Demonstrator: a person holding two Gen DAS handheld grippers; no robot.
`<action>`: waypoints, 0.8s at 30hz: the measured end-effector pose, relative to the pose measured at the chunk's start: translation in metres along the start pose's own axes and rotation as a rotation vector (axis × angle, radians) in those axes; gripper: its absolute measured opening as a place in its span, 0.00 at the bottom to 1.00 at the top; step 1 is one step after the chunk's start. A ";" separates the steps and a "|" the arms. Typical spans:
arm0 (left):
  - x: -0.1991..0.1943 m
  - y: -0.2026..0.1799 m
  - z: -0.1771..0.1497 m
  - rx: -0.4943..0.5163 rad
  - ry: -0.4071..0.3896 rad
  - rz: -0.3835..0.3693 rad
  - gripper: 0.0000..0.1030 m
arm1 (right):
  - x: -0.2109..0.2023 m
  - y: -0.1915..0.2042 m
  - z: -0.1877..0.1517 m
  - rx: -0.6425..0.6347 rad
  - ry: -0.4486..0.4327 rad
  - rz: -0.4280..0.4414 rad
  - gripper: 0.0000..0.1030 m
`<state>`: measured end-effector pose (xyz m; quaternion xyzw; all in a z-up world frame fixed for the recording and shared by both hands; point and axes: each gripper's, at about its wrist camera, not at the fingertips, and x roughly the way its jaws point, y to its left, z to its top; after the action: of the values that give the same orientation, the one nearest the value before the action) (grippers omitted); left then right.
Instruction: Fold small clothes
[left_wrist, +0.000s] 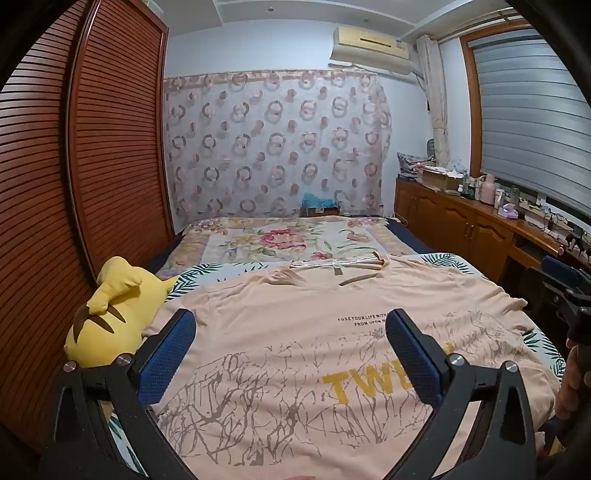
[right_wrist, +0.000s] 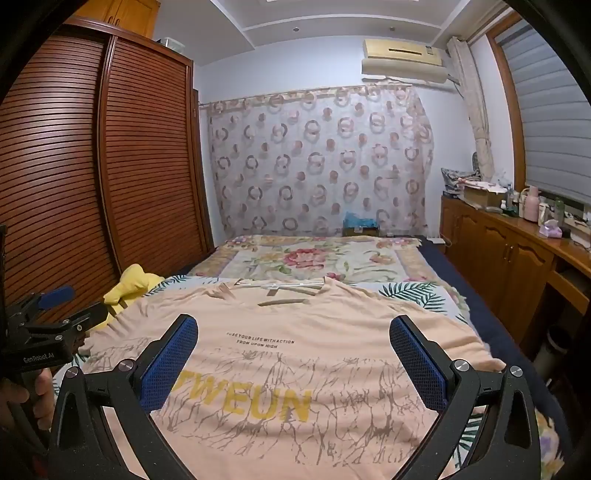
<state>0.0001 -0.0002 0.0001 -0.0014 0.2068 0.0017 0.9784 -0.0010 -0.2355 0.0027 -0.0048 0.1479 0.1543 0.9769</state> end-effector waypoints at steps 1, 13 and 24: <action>0.000 0.000 0.000 0.000 0.003 0.001 1.00 | 0.000 0.000 0.000 0.001 0.000 0.000 1.00; 0.000 0.000 0.000 -0.001 -0.005 0.000 1.00 | 0.000 -0.002 0.000 0.009 -0.006 0.001 1.00; 0.000 0.000 0.000 -0.002 -0.009 -0.002 1.00 | -0.001 0.000 0.000 0.009 -0.007 -0.006 1.00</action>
<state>0.0001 -0.0004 -0.0001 -0.0027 0.2024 0.0012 0.9793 -0.0020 -0.2354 0.0034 -0.0002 0.1449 0.1506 0.9779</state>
